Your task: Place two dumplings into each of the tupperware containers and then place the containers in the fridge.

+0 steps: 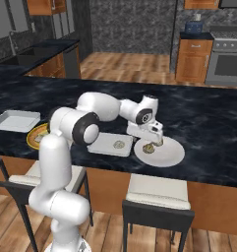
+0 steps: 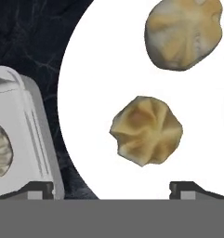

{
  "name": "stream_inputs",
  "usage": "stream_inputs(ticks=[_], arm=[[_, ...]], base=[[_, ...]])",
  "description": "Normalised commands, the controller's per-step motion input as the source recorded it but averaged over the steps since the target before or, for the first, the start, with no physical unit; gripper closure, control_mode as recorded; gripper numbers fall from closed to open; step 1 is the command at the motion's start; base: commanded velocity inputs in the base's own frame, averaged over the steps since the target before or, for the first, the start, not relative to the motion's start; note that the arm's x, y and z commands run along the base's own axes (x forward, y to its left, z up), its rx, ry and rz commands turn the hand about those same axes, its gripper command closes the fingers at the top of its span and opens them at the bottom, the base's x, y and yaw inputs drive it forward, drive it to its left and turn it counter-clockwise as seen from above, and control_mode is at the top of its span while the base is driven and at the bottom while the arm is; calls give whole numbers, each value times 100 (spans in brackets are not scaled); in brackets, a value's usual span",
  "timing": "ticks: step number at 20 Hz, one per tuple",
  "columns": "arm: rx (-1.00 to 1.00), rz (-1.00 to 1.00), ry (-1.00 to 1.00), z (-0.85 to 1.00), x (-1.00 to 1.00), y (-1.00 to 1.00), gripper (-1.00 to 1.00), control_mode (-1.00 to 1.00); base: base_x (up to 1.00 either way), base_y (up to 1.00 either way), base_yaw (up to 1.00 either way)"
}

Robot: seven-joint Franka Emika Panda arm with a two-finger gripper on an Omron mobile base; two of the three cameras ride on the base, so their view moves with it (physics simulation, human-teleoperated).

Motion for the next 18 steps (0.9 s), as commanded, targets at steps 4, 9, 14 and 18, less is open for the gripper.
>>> stream_inputs(ticks=[4,9,14,18], arm=[[0,0,0,-24,0,-34,-100,-100],[1,0,0,-19,0,-20,-100,-100],[0,0,0,-15,4,0,-100,-100],[0,0,0,-15,5,0,-100,-100]], base=[[0,0,0],[0,0,0],[0,0,0],[0,0,0]])
